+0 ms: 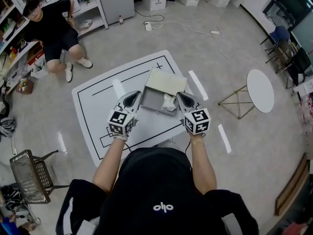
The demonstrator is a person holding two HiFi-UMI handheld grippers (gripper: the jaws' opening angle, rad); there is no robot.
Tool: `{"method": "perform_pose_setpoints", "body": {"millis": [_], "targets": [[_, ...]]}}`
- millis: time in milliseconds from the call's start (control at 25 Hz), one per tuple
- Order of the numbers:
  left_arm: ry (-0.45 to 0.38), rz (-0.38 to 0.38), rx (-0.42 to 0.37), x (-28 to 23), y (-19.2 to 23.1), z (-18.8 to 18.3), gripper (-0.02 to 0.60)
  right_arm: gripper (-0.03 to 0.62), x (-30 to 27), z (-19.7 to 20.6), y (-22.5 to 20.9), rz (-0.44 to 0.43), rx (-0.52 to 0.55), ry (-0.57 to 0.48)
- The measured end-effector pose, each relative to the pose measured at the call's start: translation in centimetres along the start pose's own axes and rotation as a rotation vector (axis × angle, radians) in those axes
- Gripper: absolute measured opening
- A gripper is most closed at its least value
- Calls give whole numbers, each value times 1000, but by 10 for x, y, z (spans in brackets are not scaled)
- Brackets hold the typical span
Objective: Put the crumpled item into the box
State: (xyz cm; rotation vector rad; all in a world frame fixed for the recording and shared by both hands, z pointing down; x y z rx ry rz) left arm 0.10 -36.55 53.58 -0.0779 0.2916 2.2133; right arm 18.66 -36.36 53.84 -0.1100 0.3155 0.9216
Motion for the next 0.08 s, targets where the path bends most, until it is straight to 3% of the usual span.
{"method": "perform_pose_setpoints", "body": {"millis": [80], "targets": [[1, 1, -1, -1, 1, 1, 8, 9, -1, 2, -1, 1, -1, 2]]}}
Point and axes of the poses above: the fingertips, and each gripper's own axes: x backward along the fingers, y to its left, z out of its underside, the point moved 2 cm from there along x, backward along the fingers, and after that the axes turned 5 degrees about x, right-handed, at the moved point
